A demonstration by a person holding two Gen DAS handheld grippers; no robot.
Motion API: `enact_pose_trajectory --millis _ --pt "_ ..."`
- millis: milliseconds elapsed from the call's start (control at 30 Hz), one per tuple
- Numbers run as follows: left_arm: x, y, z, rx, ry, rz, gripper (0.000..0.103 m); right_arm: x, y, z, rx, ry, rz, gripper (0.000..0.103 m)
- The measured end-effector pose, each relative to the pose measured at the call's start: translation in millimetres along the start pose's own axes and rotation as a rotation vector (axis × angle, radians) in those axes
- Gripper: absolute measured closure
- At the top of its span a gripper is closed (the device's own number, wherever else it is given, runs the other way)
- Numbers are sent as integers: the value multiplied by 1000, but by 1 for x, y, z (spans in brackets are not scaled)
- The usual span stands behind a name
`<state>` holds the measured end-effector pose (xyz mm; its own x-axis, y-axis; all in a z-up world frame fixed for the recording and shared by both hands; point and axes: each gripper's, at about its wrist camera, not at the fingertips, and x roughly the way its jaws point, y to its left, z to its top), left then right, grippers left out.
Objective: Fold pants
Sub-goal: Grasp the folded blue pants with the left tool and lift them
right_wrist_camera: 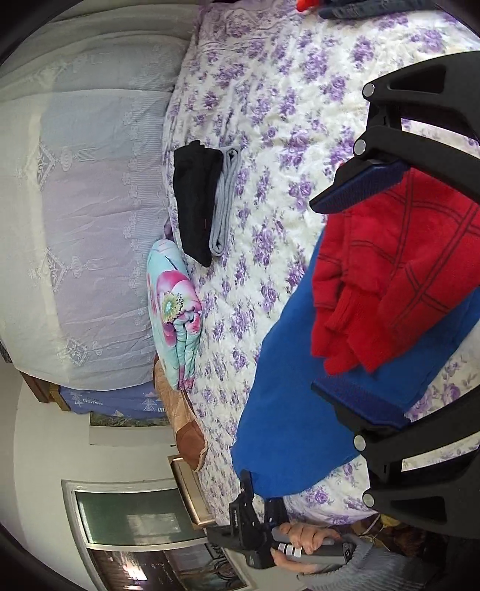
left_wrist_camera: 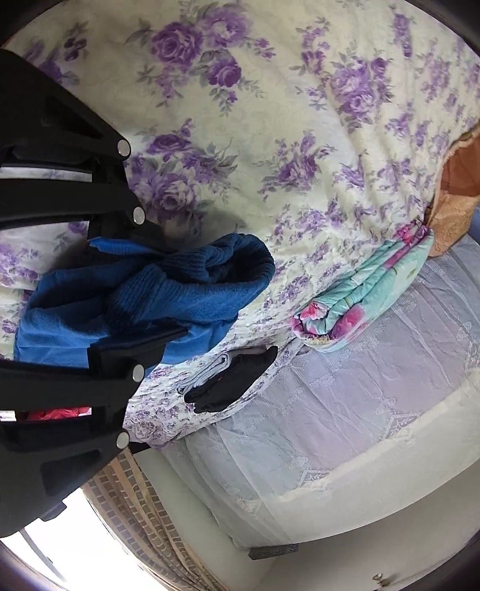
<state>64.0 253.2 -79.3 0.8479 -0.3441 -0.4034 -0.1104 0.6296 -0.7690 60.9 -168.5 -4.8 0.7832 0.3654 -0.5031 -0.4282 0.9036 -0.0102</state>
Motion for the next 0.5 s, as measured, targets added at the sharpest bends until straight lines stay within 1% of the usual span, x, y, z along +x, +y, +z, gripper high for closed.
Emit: enact_pose_trajectory --millis 33,100,167,200,233,267,300,367,400,467,500 --pt "-4 -7 -1 27 -10 9 70 8 0 2 -12 23 -35 14" --pt "-10 -18 -2 63 -24 15 70 33 -2 -1 -25 118 -92 15" --pt "-15 -28 -2 90 -35 14 70 71 1 -21 -80 313 -102 13" --pt "-16 -33 -2 101 -40 11 70 80 4 -32 -97 335 -97 12" --pt "-18 -39 -2 117 -44 10 70 76 3 -32 -82 313 -97 12" --pt "-19 -45 -2 134 -46 14 70 73 0 -28 -61 318 -83 12" --pt "-20 -52 -3 155 -48 19 70 68 -4 -24 -37 304 -69 12" --pt "-22 -65 -4 193 -56 29 71 51 -7 -14 4 235 -62 12" --pt "-22 -71 -5 210 -62 28 71 44 -5 -8 14 198 -43 12" --pt "-24 -82 -8 232 -69 19 71 40 4 2 6 166 -16 12" --pt "-25 -88 -9 244 -70 13 71 47 10 4 -11 173 -13 12"
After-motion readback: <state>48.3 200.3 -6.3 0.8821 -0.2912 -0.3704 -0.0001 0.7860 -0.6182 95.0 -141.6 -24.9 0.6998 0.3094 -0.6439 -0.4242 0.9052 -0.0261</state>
